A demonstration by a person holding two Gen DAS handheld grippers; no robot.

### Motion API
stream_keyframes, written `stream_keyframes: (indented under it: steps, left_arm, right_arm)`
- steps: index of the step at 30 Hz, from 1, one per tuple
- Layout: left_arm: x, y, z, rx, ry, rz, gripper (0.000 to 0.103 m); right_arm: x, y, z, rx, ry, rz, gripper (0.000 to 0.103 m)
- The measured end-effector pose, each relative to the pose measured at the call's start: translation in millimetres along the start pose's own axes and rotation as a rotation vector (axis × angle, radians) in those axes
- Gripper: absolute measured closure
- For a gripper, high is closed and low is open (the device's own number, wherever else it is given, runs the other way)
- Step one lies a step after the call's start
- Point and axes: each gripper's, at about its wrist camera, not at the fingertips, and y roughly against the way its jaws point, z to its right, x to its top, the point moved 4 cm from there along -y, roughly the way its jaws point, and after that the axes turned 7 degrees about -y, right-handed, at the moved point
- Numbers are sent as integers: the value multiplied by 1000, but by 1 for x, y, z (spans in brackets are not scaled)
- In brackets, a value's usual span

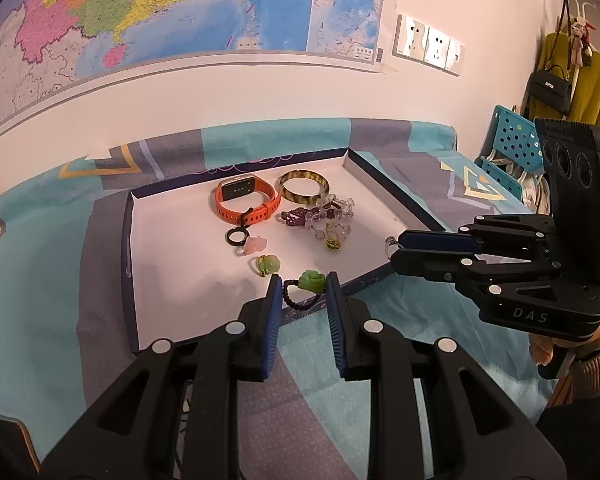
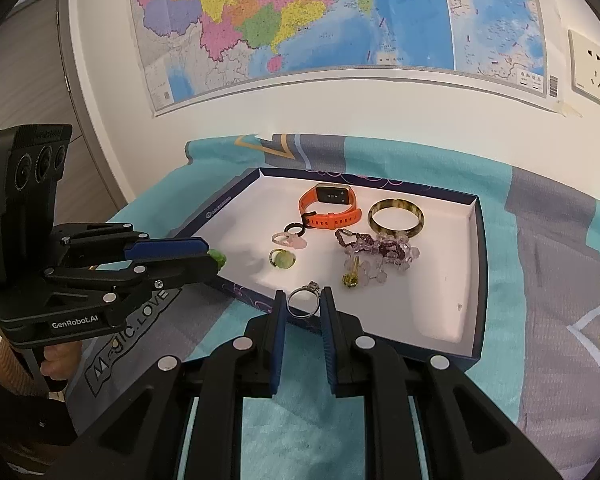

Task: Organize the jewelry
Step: 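Carry the green corded ring and silver ring to the tray rim with both tools, then hold the green corded ring and silver ring above the tray with both tools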

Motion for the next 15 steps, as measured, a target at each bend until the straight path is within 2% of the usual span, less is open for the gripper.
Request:
stream_keyframes:
  steps: [15]
  left_arm:
    - [4,-8,-5,10,6,-8,81]
  right_arm:
    - [9,-3,5,-1,-6,5,88]
